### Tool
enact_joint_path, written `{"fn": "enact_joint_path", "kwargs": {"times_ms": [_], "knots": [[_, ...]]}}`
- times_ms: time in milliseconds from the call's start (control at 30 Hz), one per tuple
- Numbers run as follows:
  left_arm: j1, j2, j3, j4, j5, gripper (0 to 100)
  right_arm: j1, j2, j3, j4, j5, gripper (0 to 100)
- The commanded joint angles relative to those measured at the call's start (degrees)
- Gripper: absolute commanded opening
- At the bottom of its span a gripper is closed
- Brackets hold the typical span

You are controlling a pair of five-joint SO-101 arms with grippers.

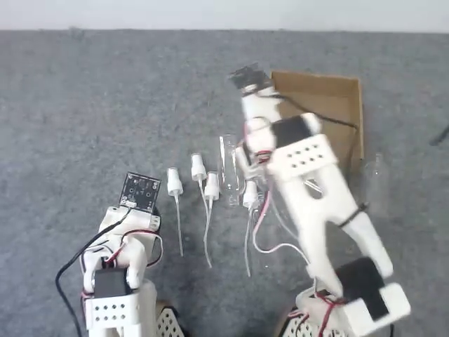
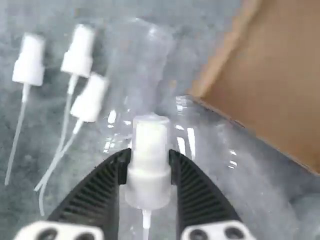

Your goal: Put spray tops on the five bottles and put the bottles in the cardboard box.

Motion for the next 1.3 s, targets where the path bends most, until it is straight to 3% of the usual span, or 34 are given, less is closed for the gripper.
{"fn": "enact_joint_path", "kwargs": {"times_ms": [0,233,700,800,1000,1267], "knots": [[-0.18,-0.53,-0.57,0.09,-0.7,10,-1.71,1.63,-6.59,-0.84,-0.79,0.6],[0.0,-0.53,-0.57,0.09,-0.7,10,-2.24,7.78,-14.86,-0.92,-9.41,0.8],[0.0,-0.53,-0.57,0.09,-0.7,10,-14.2,21.93,-16.35,-8.04,-19.25,1.1],[0.0,-0.53,-0.57,0.09,-0.7,10,-15.87,23.78,-16.44,-8.4,-19.43,3.5],[0.0,-0.53,-0.57,0.09,-0.7,10,-16.84,24.48,-16.44,-8.13,-19.34,17.4],[0.0,-0.53,-0.57,0.09,-0.7,10,-14.81,21.67,-18.02,-4.44,-18.64,17.7]]}}
